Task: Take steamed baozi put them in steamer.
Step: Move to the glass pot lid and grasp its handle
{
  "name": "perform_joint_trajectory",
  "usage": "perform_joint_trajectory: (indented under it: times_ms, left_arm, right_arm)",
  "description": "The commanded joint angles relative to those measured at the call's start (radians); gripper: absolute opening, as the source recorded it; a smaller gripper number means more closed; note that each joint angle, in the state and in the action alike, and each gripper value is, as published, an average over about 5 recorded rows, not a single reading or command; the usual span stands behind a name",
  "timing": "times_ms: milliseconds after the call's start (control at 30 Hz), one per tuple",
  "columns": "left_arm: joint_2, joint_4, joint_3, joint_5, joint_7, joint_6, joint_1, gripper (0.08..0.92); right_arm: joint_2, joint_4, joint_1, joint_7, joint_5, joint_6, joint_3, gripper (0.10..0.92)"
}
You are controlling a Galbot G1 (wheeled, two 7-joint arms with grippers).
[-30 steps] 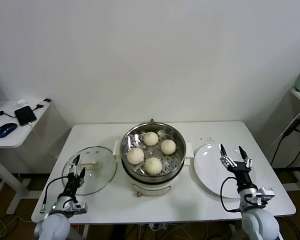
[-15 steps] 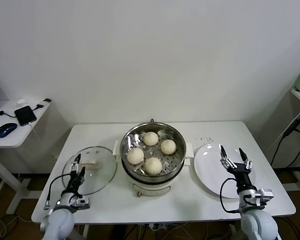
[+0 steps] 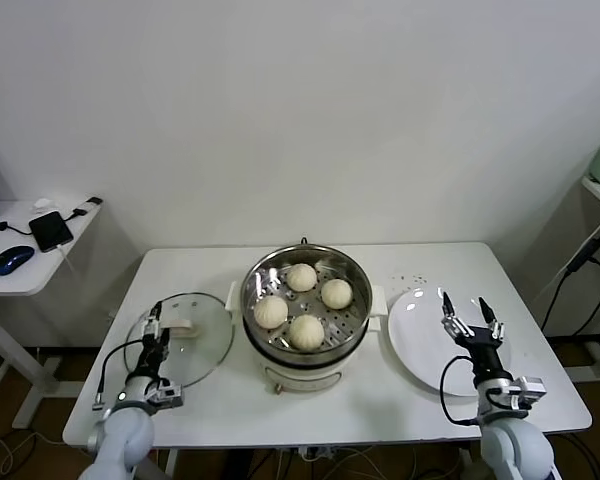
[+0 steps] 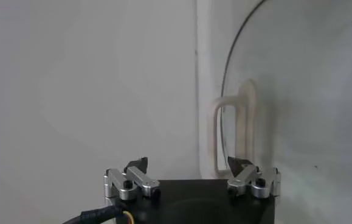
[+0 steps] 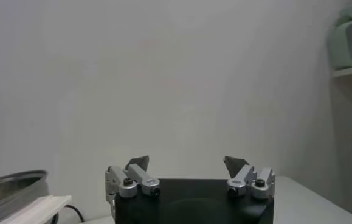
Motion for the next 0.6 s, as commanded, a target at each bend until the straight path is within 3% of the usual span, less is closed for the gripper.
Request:
perform_joint_trajectory:
  times_ms: [33, 600]
  left_arm:
    - [-0.003, 0.028, 0.008, 0.007, -0.006, 0.015, -0.028, 0.823]
    - [-0.016, 0.066, 0.026, -0.006, 0.0, 0.048, -0.083, 0.823]
  right_arm:
    - [0.003, -0.011, 0.003, 0.0, 0.0, 0.002, -0.003, 0.823]
    - [0.006, -0.019, 0.008, 0.0, 0.0, 0.0, -0.002, 0.823]
